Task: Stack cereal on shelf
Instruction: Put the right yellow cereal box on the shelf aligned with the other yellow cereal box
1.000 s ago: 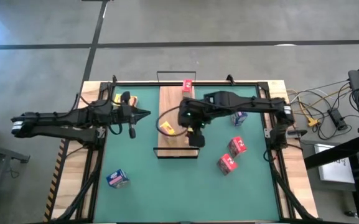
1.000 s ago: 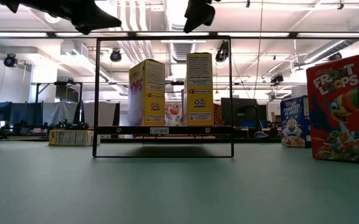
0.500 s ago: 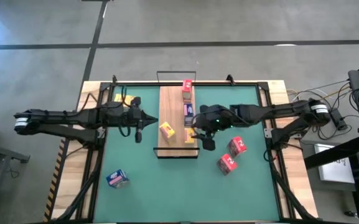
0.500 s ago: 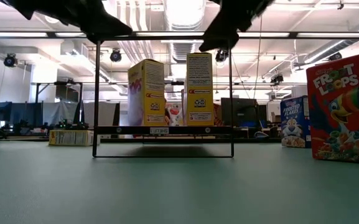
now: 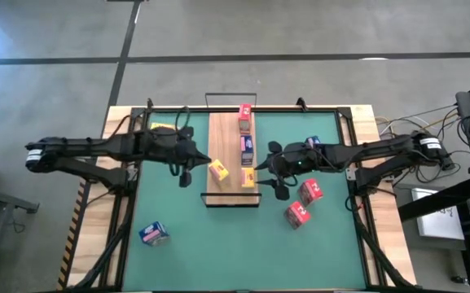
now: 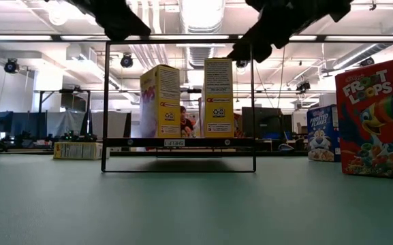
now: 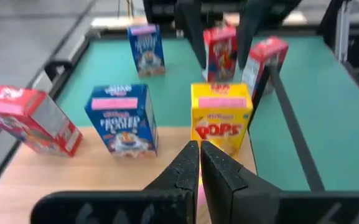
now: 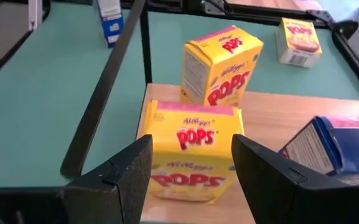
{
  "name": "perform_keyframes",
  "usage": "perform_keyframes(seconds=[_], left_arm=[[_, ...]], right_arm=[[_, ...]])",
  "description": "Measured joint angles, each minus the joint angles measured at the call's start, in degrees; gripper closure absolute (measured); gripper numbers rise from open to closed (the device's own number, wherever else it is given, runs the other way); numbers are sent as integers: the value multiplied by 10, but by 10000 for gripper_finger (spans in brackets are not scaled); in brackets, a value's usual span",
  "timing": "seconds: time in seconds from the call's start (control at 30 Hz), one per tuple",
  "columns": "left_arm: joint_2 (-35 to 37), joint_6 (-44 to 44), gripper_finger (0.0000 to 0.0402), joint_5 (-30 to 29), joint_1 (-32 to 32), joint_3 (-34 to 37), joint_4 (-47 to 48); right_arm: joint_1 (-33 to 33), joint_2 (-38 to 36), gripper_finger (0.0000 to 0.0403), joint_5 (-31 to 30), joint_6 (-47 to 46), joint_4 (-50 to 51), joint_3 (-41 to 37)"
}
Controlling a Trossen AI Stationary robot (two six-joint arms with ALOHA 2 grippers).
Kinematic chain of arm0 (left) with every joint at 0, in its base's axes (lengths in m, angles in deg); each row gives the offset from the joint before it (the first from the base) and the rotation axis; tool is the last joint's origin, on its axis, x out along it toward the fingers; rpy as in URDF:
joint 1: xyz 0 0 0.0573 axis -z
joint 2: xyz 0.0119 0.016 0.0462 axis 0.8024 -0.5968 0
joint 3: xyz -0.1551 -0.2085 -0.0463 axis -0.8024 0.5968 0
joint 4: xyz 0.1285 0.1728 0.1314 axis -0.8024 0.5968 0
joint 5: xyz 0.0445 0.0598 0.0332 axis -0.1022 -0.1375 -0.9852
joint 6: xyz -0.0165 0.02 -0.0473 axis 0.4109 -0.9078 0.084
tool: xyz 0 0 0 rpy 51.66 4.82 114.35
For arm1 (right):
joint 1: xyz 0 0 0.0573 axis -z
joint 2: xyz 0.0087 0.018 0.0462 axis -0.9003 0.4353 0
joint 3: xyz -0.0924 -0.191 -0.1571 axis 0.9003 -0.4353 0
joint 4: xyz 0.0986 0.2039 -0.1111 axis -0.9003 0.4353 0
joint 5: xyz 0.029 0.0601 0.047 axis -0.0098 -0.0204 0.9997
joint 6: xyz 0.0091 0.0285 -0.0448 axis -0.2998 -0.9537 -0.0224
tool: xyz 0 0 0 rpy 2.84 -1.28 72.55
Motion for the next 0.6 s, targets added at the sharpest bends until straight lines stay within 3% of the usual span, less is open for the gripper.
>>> perform_keyframes(seconds=[0.2, 0.6], left_arm=[[-37, -1, 377, 0, 0, -21, 44], [-94, -56, 232, 2, 2, -55, 63]], right_arm=[[-3, -40, 193, 0, 25, -6, -20], [-13, -119, 193, 9, 44, -46, -78]])
